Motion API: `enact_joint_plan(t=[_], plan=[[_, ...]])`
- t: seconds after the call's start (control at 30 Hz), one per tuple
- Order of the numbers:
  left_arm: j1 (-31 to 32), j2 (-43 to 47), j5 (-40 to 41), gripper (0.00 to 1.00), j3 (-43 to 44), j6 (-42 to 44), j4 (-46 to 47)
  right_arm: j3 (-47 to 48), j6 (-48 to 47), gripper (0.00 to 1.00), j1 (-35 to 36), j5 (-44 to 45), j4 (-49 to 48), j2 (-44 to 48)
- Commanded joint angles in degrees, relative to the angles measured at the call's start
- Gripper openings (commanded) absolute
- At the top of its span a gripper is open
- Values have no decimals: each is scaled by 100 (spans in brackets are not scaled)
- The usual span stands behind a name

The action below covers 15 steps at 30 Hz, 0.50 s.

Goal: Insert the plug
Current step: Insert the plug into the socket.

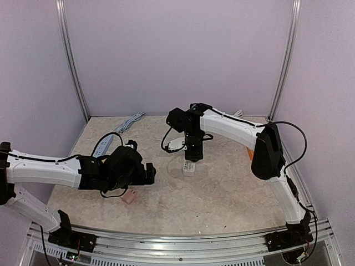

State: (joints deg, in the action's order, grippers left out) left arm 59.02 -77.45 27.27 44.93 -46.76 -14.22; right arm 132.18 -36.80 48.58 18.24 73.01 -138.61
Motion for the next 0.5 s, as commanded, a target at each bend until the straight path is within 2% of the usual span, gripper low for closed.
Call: enact_joint_plan(t=[0.0, 0.3, 0.4, 0.47], plan=[[39, -113, -35, 99, -64, -69, 113, -162, 177, 49, -38, -784, -329, -682], [39, -40, -10, 99, -63, -8, 102, -67, 211, 56, -63, -958, -487, -564], [39, -29, -4, 99, -72, -13, 103, -44, 223, 71, -59, -803, -486, -575], [39, -18, -2, 99, -78, -20, 101, -27, 223, 72, -57, -701, -462, -580]])
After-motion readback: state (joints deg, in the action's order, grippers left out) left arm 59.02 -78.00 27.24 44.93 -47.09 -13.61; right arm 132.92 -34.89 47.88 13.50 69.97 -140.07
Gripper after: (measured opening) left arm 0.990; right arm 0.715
